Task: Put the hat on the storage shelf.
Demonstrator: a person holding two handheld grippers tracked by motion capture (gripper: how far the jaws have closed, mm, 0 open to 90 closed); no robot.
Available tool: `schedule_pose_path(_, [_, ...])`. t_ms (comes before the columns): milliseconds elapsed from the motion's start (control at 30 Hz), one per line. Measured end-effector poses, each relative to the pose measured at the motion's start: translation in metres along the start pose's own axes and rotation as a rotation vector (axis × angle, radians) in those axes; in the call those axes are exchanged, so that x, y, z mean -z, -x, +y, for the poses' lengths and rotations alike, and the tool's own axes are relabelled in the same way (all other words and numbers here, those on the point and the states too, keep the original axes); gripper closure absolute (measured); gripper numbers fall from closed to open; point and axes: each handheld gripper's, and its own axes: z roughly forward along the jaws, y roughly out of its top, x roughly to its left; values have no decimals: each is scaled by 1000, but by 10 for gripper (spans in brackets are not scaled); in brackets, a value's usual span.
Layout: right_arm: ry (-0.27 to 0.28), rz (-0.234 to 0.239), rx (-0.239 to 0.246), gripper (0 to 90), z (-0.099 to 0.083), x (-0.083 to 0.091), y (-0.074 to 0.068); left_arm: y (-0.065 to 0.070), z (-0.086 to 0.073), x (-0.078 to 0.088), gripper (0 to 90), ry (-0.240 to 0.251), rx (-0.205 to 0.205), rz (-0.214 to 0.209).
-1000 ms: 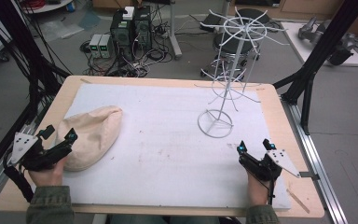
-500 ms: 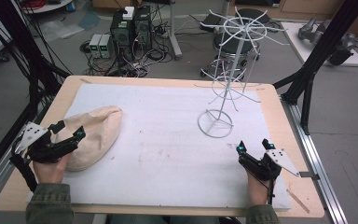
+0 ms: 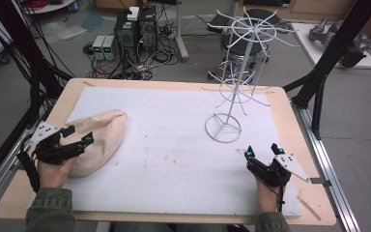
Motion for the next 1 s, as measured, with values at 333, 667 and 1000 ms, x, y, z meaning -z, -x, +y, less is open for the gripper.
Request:
schedule_pose_path(333, [-2,2,-3,113,0,0,1,-1,-4,-11,247,-105,23,-83])
schedule_pose_path(667, [-3,-2,-5,113,1,0,2,-1,-8,-19,230,-170,21,-120])
schedule_pose_path(1000, [-6,6,0,114,1,0,2,6,-14,-31,244,-246,-32,-143])
